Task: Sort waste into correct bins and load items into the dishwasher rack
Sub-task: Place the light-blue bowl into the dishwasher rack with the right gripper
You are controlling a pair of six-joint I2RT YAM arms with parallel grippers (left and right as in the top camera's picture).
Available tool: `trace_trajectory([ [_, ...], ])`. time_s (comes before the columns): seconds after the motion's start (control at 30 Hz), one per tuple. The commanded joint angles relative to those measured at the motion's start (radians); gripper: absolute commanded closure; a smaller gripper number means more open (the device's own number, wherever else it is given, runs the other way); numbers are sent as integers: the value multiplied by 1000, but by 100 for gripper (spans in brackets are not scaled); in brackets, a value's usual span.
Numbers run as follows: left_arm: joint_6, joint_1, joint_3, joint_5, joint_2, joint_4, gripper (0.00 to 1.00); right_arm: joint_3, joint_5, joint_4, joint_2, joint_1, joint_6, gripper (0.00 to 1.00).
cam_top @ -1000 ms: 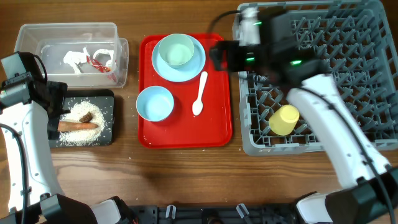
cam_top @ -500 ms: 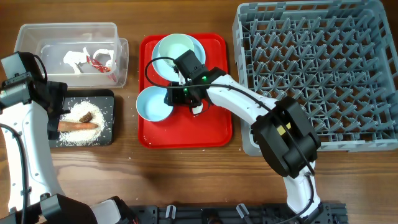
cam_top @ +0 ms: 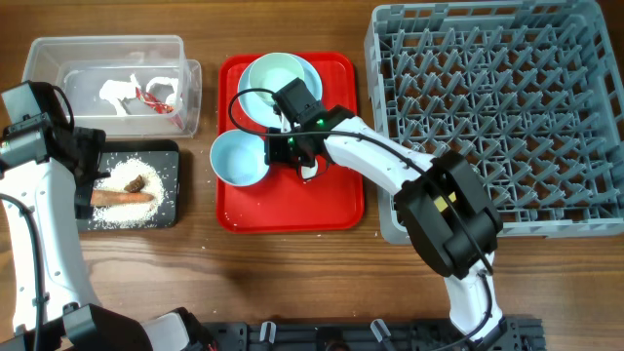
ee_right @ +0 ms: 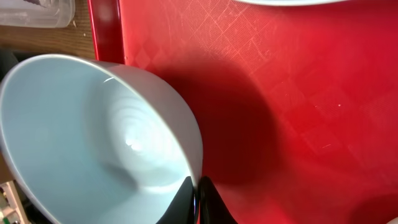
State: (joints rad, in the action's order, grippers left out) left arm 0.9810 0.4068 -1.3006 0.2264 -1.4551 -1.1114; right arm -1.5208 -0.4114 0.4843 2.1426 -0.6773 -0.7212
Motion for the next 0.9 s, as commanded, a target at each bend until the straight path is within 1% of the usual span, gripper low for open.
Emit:
trace_trajectory([
  [0.0,-9,3,-5,2,-5,-1,0,-13,63,18,-101,22,69,96],
  [0.03,-9,3,-5,2,-5,-1,0,-13,194,54,-172,35,79,96],
  [0.07,-9,3,-5,2,-5,-1,0,-13,409,91,-269,56,121,96],
  [0.1,-8,3,-5,2,-5,-1,0,-13,697,135,-360,74,135,96],
  [0.13,-9,3,-5,2,-5,-1,0,-13,944,157,-417,85,168,96],
  [0.17,-8,3,-5,2,-5,-1,0,-13,1262,159,-464,98,188,96],
  [0.2,-9,3,-5,2,-5,-1,0,-13,1441,131,-469,111,225,96],
  [0.23,-9,3,-5,2,-5,-1,0,-8,1578,40,-453,146,326,96],
  [0.3,-9,3,-5,2,-5,-1,0,-8,1594,-141,-390,231,496,96],
  [0.33,-9,3,-5,2,-5,-1,0,-8,1594,-256,-341,271,617,96],
  [0.37,-9,3,-5,2,-5,-1,0,-8,1595,-411,-274,312,828,96],
  [0.43,-9,3,-5,2,-5,-1,0,-8,1595,-606,-194,345,1087,96],
  [0.47,-8,3,-5,2,-5,-1,0,-8,1595,-733,-140,352,1249,96],
  [0.5,-9,3,-5,2,-5,-1,0,-9,1594,-812,-103,349,1337,96],
  [0.53,-9,3,-5,2,-5,-1,0,-9,1594,-833,-78,350,1361,96],
  [0.67,-9,3,-5,2,-5,-1,0,-8,1583,-822,6,343,1361,96],
  [0.73,-9,3,-5,2,-5,-1,0,-8,1567,-795,18,342,1358,96],
  [0.77,-9,3,-5,2,-5,-1,0,-8,1565,-763,21,342,1332,96],
  [0.87,-9,3,-5,2,-5,-1,0,-8,1564,-759,21,328,1316,96],
])
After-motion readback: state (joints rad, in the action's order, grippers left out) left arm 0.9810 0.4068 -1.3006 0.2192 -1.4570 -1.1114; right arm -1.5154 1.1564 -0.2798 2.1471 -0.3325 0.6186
